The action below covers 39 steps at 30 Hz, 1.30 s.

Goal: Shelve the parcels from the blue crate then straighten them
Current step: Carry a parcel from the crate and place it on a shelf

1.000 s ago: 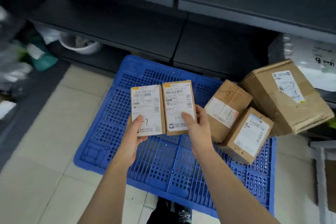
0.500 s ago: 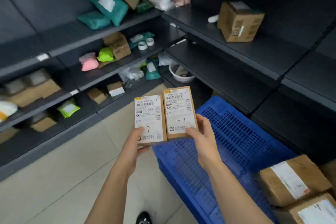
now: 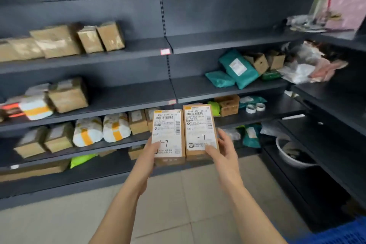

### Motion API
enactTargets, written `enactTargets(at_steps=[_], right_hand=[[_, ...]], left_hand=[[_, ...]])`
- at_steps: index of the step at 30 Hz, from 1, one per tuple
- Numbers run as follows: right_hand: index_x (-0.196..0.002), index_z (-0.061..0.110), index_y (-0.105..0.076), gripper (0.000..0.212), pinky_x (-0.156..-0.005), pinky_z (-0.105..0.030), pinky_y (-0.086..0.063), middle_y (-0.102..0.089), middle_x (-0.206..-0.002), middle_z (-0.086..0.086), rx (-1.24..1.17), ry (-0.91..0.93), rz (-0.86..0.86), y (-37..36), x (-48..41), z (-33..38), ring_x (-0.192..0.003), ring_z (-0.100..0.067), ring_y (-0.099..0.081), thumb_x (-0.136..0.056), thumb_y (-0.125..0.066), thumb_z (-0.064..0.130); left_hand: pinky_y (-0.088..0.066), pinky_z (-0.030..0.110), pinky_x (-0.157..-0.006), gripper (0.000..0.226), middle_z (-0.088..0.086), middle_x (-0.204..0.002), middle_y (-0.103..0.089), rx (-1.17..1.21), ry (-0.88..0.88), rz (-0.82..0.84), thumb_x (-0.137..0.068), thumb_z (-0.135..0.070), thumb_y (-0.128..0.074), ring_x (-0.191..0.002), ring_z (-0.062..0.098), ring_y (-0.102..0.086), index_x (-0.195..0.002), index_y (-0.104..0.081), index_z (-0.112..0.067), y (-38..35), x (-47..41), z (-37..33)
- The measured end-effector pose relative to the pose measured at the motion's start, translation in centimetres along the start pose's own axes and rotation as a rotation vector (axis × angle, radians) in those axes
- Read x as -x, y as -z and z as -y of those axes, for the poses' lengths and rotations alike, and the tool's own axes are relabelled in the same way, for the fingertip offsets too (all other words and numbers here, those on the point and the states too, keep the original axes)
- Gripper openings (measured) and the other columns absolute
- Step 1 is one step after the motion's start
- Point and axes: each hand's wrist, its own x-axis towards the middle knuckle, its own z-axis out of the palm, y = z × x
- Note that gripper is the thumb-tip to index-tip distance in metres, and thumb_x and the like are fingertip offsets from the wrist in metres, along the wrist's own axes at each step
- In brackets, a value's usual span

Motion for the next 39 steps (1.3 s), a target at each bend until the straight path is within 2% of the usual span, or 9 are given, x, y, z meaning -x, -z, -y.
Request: enactTargets(at_steps=[2,7,12,18,22,27,31,34,39], right_hand=[[-0.133,0.025,-0.053,0.053,-0.08,-0.012,-0.051,-0.065,-0.118,0.009,0.002,0.044,0.054,-3.7,-2.0,0.4,-0.104,0.001,-0.061,-0.088,-0.063,-0.002],[-0.133,0.036,-0.054,0.056,-0.104,-0.038,-0.047,-0.065,-0.118,0.022,0.05,0.052,0.132,-11.0,-7.7,0.8,-0.116,-0.003,-0.057,-0.088,-0.067,0.007],[-0.136,0.04,-0.049,0.055,-0.108,-0.038,-0.042,-0.058,-0.122,0.026,0.063,0.118,0.206,-17.4,-15.0,1.6,-0.125,-0.004,-0.048,-0.091,-0.065,0.013],[-0.13,0.048,-0.051,0.053,-0.107,-0.047,-0.043,-0.059,-0.128,0.02,0.116,0.193,0.302,-22.9,-25.7,2.8,-0.126,-0.007,-0.049,-0.09,-0.066,0.017],[-0.116,0.058,-0.05,0.05,-0.103,-0.041,-0.046,-0.058,-0.128,0.016,0.158,0.18,0.348,-26.4,-30.3,2.4,-0.122,-0.009,-0.051,-0.089,-0.068,0.021],[-0.11,0.057,-0.051,0.045,-0.09,-0.026,-0.048,-0.059,-0.124,0.014,0.177,0.106,0.415,-30.3,-33.2,-1.2,-0.117,-0.007,-0.053,-0.089,-0.068,0.021],[-0.117,0.058,-0.047,0.044,-0.094,-0.034,-0.048,-0.057,-0.124,0.019,0.237,0.0,0.423,-34.4,-34.8,-5.4,-0.118,-0.008,-0.052,-0.091,-0.065,0.028],[-0.123,0.058,-0.046,0.047,-0.103,-0.045,-0.045,-0.059,-0.126,0.02,0.277,-0.065,0.419,-37.9,-36.1,-7.9,-0.122,-0.01,-0.051,-0.092,-0.064,0.028],[-0.135,0.041,-0.047,0.067,-0.103,-0.034,-0.045,-0.062,-0.121,0.018,0.316,-0.123,0.423,-43.6,-37.9,-12.2,-0.119,-0.006,-0.053,-0.079,-0.079,0.019]], left_hand=[[-0.046,0.041,-0.099,0.028,-0.016,-0.105,-0.072,0.007,-0.019,-0.055,-0.102,-0.033,-0.032,-0.104,0.01,-0.065,-0.118,-0.053,-0.044,3.0,-2.0,-1.2],[-0.047,0.042,-0.099,0.028,-0.015,-0.116,-0.067,0.033,-0.085,-0.212,-0.102,-0.034,-0.033,-0.107,0.009,-0.062,-0.118,-0.05,-0.05,8.2,-7.1,-3.8],[-0.05,0.039,-0.094,0.029,-0.019,-0.119,-0.062,0.012,-0.188,-0.3,-0.103,-0.035,-0.033,-0.111,0.009,-0.059,-0.108,-0.045,-0.062,12.0,-14.1,-7.1],[-0.047,0.044,-0.098,0.032,-0.025,-0.116,-0.064,-0.01,-0.229,-0.371,-0.1,-0.041,-0.035,-0.112,0.006,-0.059,-0.127,-0.045,-0.055,15.5,-23.1,-10.8],[-0.049,0.044,-0.095,0.031,-0.021,-0.111,-0.065,0.028,-0.171,-0.425,-0.101,-0.038,-0.036,-0.106,0.008,-0.061,-0.124,-0.049,-0.053,17.9,-27.4,-11.6],[-0.052,0.035,-0.07,0.027,-0.012,-0.111,-0.066,0.013,-0.022,-0.444,-0.102,-0.04,-0.035,-0.097,0.012,-0.064,-0.123,-0.048,-0.049,21.8,-31.3,-10.1],[-0.054,0.045,-0.084,0.028,-0.01,-0.114,-0.065,0.001,0.062,-0.42,-0.101,-0.036,-0.04,-0.1,0.015,-0.064,-0.125,-0.041,-0.051,25.7,-34.6,-7.6],[-0.05,0.053,-0.093,0.043,-0.013,-0.117,-0.062,-0.006,0.115,-0.348,-0.092,-0.035,-0.058,-0.105,0.018,-0.062,-0.125,-0.035,-0.053,29.2,-37.2,-5.8],[-0.046,0.046,-0.096,0.091,-0.021,-0.12,-0.055,-0.119,0.138,-0.197,-0.069,-0.026,-0.086,-0.116,0.013,-0.052,-0.136,-0.027,-0.044,34.9,-41.8,-3.0]])
